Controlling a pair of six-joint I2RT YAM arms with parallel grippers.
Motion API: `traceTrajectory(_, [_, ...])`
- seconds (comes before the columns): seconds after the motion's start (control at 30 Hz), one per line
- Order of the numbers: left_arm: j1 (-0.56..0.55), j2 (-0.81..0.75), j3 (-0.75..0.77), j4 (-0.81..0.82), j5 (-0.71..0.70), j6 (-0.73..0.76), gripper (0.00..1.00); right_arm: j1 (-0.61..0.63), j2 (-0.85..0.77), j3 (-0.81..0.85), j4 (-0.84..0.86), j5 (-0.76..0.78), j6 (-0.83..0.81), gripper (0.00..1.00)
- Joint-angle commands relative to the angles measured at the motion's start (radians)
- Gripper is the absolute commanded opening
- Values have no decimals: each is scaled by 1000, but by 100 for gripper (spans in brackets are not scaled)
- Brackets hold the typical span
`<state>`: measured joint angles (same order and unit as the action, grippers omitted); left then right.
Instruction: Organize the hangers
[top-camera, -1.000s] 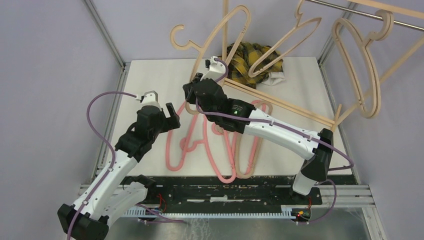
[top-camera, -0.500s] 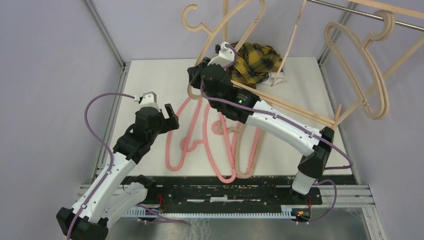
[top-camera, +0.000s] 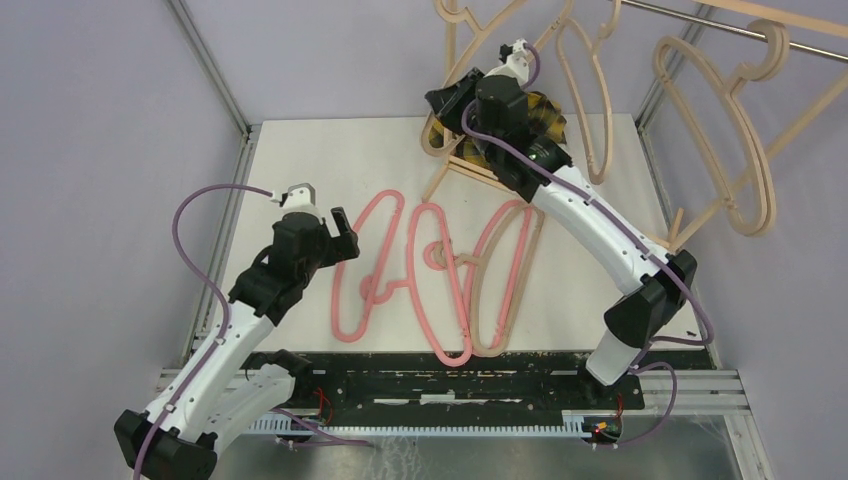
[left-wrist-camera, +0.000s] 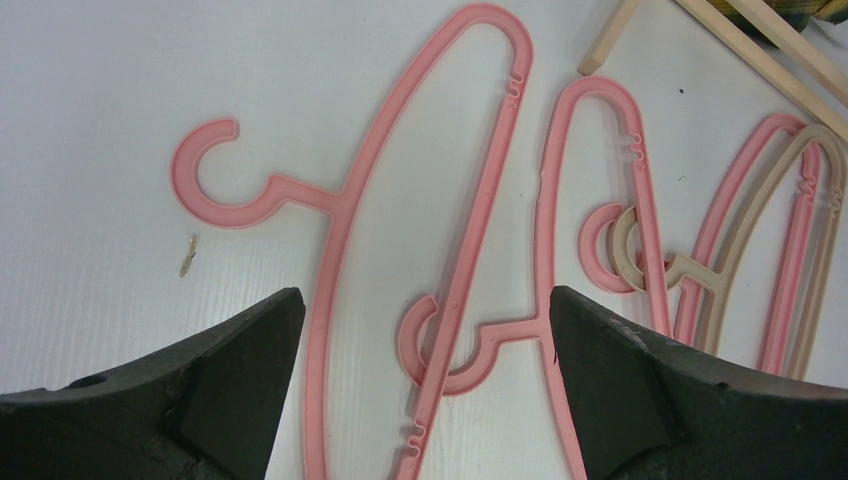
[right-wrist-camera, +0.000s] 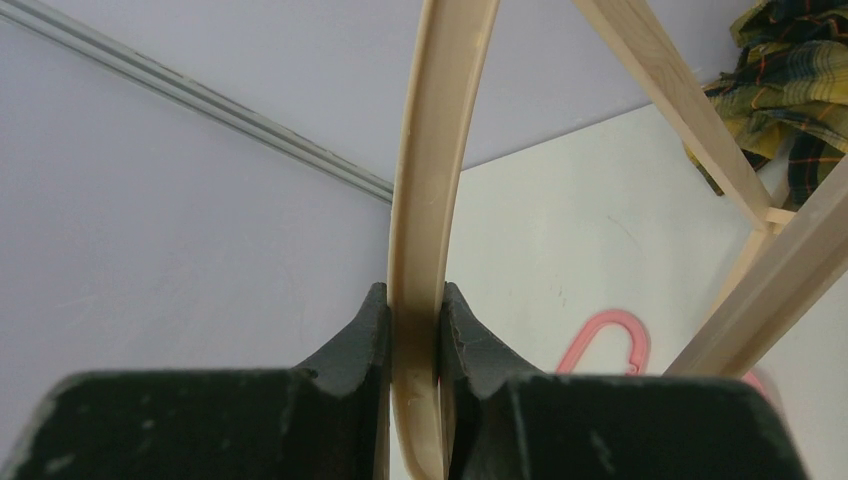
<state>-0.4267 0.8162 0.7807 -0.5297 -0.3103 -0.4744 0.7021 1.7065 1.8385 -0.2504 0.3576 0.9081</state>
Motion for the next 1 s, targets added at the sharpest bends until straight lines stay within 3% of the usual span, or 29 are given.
traceTrajectory(0.0, [3,10,20,29,-6,24,99,-66,-89,-26,123,-168,30,1])
traceTrajectory(0.27, [5,26,17,38,3,19,99,-198,-85,-81,227,-347,130,1])
traceTrajectory(0.73, [4,44,12,41,-6,17,99,-344,-121,-206,355,-419,243,1])
traceTrajectory(0.97, [4,48,3,45,-3,10,99,-357,-183,-213,204,-334,146,1])
